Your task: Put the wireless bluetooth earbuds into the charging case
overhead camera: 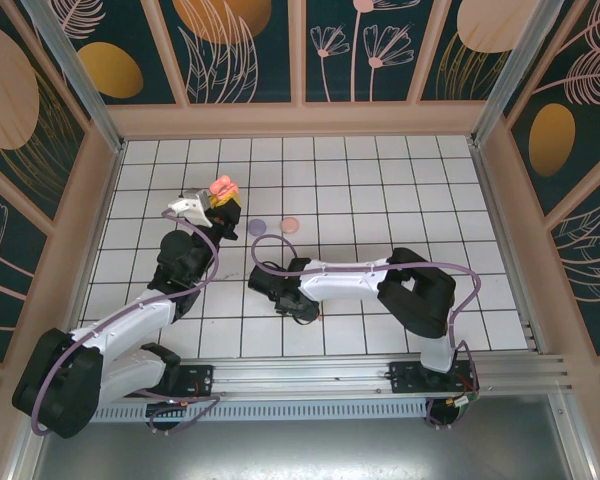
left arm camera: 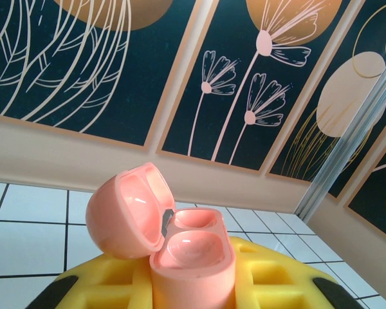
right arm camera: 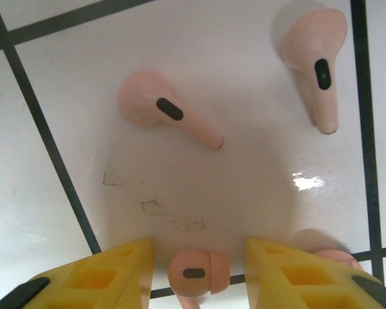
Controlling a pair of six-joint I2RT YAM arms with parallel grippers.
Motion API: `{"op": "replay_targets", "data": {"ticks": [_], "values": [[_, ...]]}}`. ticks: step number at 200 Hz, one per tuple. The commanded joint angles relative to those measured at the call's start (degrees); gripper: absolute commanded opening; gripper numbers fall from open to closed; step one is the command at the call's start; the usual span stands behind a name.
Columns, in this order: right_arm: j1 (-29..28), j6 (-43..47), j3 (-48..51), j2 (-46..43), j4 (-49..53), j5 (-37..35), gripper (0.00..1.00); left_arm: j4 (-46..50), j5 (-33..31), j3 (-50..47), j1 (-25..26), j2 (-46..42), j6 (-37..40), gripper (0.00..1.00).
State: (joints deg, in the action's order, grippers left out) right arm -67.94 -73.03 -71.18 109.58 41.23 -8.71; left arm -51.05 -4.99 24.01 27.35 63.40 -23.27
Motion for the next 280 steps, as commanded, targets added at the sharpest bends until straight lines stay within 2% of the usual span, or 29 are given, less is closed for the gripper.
{"op": "replay_targets", "data": {"ticks": [1,58,99,161,183,227,243,280], "values": [[0.6,0.6,0.9,1.8,-1.7,0.2,0.38,-3.2,0.6,1.1,0.2,0.4,-0.7,0.0],[0.5,0.7,0.6,1.0,-2.3,-0.2,0.23,-2.4,0.7,1.3,0.2,0.6,-0.9,0.0],[0.5,0.5,1.3,-2.4,-2.9,-3.1,0.22,-1.4,1.0,1.3,0.2,0.1,-1.0,0.0],[3.3,4.5,5.4,-16.4,-5.2,-11.6,0.21,-2.3,1.7,-1.5,0.2,-3.8,3.7,0.0],[6.8,9.8,7.9,-23.0,-9.1,-13.5,0.21,-3.9,3.3,-2.6,0.2,-5.0,5.7,0.0],[15.8,27.3,9.0,-34.3,-21.2,-13.1,0.23,-6.3,12.0,-2.5,0.6,-5.0,9.3,0.0],[18.2,32.7,7.4,-35.9,-24.8,-11.3,0.23,-7.1,14.3,-2.3,1.5,-4.8,12.0,0.0],[19.8,42.6,3.0,-37.2,-32.4,-8.4,0.23,-6.8,13.8,-1.3,4.2,-4.6,19.9,0.0]]}}
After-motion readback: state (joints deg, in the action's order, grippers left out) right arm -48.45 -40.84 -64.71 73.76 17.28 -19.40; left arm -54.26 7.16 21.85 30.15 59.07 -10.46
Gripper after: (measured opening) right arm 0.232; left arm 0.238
